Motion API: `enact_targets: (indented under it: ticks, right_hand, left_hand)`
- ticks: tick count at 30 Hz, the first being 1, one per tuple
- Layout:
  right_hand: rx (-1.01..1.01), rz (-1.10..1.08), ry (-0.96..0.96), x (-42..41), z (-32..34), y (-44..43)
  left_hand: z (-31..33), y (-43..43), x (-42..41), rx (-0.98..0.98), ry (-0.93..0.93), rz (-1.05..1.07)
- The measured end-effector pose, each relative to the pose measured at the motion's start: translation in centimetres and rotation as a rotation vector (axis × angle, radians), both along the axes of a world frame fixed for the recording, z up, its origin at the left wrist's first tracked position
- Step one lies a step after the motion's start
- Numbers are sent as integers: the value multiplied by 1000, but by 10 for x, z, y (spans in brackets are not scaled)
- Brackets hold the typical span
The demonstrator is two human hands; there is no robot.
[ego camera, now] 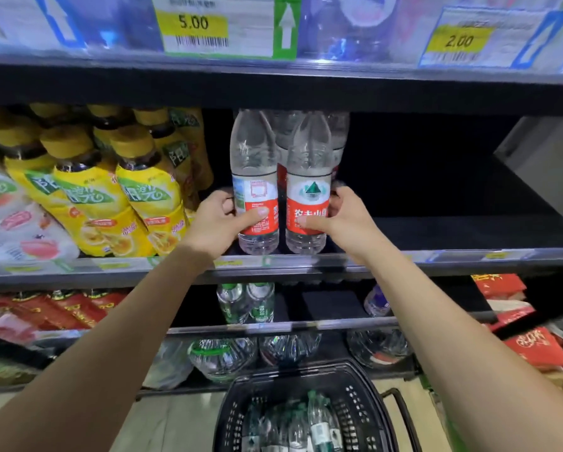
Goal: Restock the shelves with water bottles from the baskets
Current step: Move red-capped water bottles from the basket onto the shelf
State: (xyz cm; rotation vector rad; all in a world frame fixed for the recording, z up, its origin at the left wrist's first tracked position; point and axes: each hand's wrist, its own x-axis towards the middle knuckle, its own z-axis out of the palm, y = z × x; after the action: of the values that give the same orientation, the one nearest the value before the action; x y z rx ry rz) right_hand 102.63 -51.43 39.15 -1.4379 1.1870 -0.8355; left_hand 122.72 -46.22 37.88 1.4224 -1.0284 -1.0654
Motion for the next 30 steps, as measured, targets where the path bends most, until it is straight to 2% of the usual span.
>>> enact_targets:
  ticks: [7,12,15,21,25,27,30]
  right_hand:
    - [-67,-6,24,10,-20,-5]
    - [-133,3,39,11,-27,-2]
    - [-160,29,68,7,-31,3]
    - [-168,77,114,-1,-32,8]
    - [-175,64,129,1,-31,11]
    - [-179,46,138,2,-30,14]
    - [-190,22,146,3,-28,19]
  left_hand:
    - [-32,-17,3,-28,-9,113]
    - [-34,-11,-16,-107,-359,268]
    - [-29,-6,-23,-147,-502,260]
    - [-21,-4,5,-29,-372,13]
    - [-1,-5,18,99,-404,-116]
    - [1,-3,8,121,-419,-53]
    - [-12,1,-15,8,-442,213]
